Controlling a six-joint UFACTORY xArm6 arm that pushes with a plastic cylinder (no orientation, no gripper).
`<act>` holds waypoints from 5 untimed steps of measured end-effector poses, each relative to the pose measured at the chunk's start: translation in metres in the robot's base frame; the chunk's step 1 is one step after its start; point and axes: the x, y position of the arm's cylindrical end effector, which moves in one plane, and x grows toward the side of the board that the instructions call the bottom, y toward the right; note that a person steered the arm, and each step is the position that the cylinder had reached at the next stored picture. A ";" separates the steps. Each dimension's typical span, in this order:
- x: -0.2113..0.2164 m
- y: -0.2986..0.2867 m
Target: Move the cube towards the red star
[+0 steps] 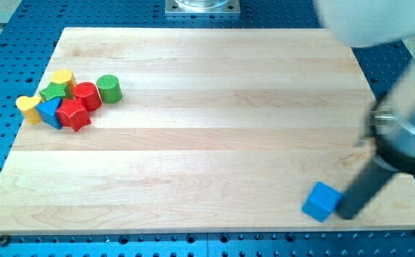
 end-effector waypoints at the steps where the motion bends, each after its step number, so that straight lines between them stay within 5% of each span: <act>1: -0.006 -0.102; 2: 0.004 -0.098; 5: -0.060 -0.292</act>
